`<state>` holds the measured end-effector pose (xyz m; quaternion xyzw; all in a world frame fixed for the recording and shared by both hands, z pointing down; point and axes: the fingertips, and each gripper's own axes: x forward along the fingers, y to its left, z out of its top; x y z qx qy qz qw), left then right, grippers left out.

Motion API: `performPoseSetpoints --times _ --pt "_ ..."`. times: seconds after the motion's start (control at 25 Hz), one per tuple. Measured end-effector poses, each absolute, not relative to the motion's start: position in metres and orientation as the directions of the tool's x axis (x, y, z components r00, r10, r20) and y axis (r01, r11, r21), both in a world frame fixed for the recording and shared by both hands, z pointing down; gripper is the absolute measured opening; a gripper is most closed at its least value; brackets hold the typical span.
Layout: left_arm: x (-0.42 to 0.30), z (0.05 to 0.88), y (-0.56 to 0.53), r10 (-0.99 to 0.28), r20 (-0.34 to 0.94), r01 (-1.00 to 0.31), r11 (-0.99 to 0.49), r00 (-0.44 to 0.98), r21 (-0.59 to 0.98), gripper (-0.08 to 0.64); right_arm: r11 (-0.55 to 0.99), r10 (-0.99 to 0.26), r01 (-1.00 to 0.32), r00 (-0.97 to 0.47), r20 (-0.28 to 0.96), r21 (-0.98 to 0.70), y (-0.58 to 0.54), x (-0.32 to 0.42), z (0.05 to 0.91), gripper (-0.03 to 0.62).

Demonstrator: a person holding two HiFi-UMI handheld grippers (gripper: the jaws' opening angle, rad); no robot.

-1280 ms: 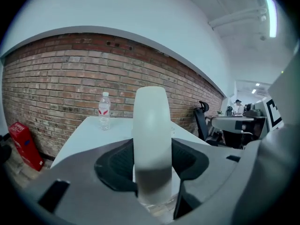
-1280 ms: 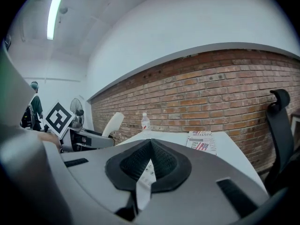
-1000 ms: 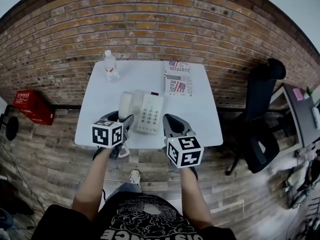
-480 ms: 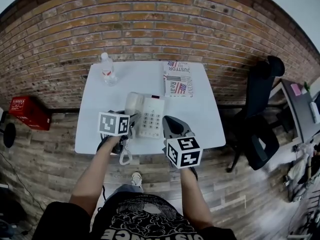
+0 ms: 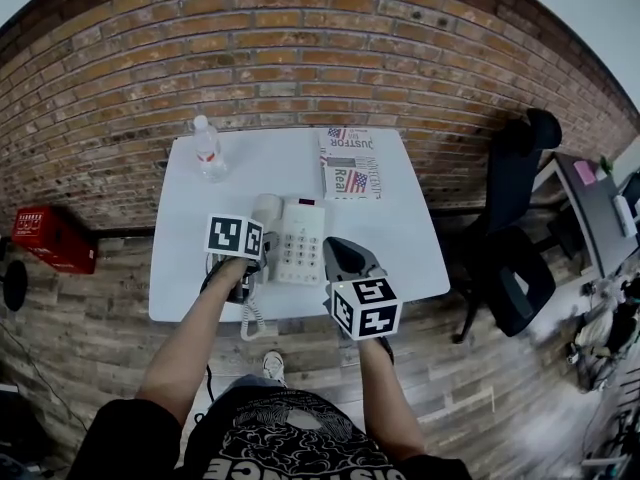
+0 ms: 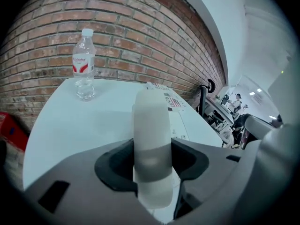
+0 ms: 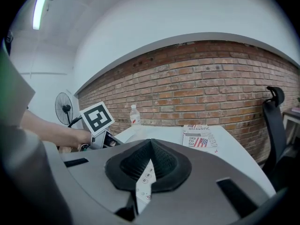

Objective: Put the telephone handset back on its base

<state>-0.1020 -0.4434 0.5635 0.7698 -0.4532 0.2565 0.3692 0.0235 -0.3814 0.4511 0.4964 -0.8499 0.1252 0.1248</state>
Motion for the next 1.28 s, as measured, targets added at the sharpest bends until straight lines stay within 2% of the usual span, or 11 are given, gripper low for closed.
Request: performPoseSetpoints --times 0.68,0.96,1.28 --pt "-0.090 0.587 -0.462 -0.403 0.833 -0.923 -0.225 0.379 0.311 0.216 0.449 -0.817 -0.889 -0.451 0.359 -0.094 -0.381 0.032 0.459 0.000" --pt "-0.090 0.589 -0.464 -0.400 0.841 -0.931 -0.189 0.364 0.313 0.218 0.440 -0.820 -0.892 -0.445 0.361 -0.100 -0.382 0.037 0.462 0.000" --pt "-0.088 0.589 -0.463 -0.414 0.830 -0.925 -0.220 0.375 0.309 0.225 0.454 -0.811 -0.886 -0.457 0.366 -0.099 -0.380 0.032 0.464 0.000"
